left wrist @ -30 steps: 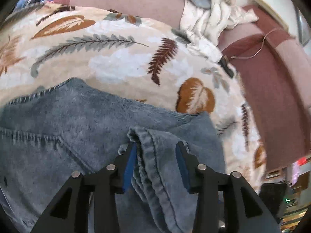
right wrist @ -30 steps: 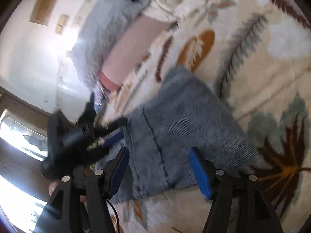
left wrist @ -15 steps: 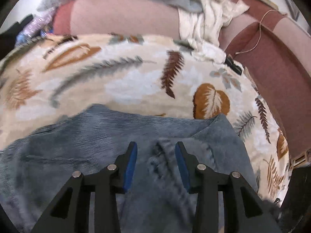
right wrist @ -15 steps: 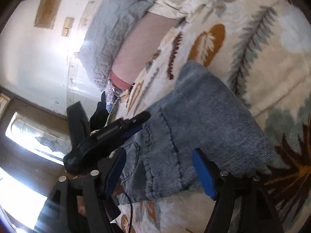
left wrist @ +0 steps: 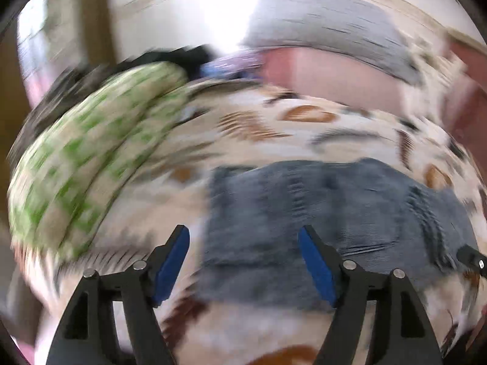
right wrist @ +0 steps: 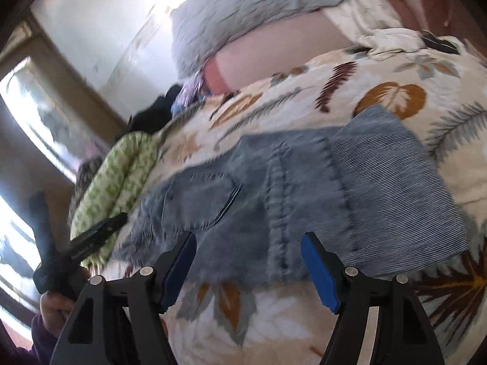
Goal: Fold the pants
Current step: 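Withdraw both grippers from the folded jeans, then reach both open grippers toward the edge of the folded jeans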
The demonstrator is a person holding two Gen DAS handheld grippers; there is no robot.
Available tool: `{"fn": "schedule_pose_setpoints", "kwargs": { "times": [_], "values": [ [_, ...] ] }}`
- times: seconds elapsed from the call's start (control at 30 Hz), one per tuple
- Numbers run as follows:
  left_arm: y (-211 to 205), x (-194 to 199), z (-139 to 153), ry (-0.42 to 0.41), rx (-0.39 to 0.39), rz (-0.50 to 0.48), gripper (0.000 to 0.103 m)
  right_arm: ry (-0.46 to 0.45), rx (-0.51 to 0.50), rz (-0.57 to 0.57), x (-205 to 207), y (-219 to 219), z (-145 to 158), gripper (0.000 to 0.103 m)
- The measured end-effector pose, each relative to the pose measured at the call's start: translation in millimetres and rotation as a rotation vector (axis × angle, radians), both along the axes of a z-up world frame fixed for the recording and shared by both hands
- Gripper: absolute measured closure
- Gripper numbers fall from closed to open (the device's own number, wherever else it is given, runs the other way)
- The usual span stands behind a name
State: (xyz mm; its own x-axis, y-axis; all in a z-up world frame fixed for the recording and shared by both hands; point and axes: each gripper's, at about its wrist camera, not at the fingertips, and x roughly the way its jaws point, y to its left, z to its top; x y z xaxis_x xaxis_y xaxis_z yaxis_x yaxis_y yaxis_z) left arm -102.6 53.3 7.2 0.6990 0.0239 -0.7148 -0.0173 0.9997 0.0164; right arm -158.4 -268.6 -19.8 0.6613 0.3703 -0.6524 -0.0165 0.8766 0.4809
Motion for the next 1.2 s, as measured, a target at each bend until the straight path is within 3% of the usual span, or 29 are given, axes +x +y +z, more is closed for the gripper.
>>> {"fn": "schedule_pose_setpoints", "kwargs": {
  "times": [0.13, 0.37, 0.53, 0.87, 1.2],
  "values": [
    [33, -15, -19, 0.004, -0.075, 0.126, 0.026, -0.009, -0.075, 0.080, 13, 36, 14, 0.027],
    [50, -13, -47, 0.074, -0.172, 0.146, 0.026, 0.030, -0.177, 0.311, 80, 127, 44, 0.027],
    [70, -11, -57, 0.102, -0.304, 0.194, 0.026, 0.107, -0.235, 0.458, 140, 204, 55, 0.026],
    [66, -3, -63, 0.085, -0.371, 0.111, 0.024, 0.317, -0.408, 0.559, 223, 310, 10, 0.026],
    [60, 10, -66, 0.082, -0.436, 0.042, 0.024, 0.471, -0.704, 0.602, 257, 354, -31, 0.027]
  ]
}}
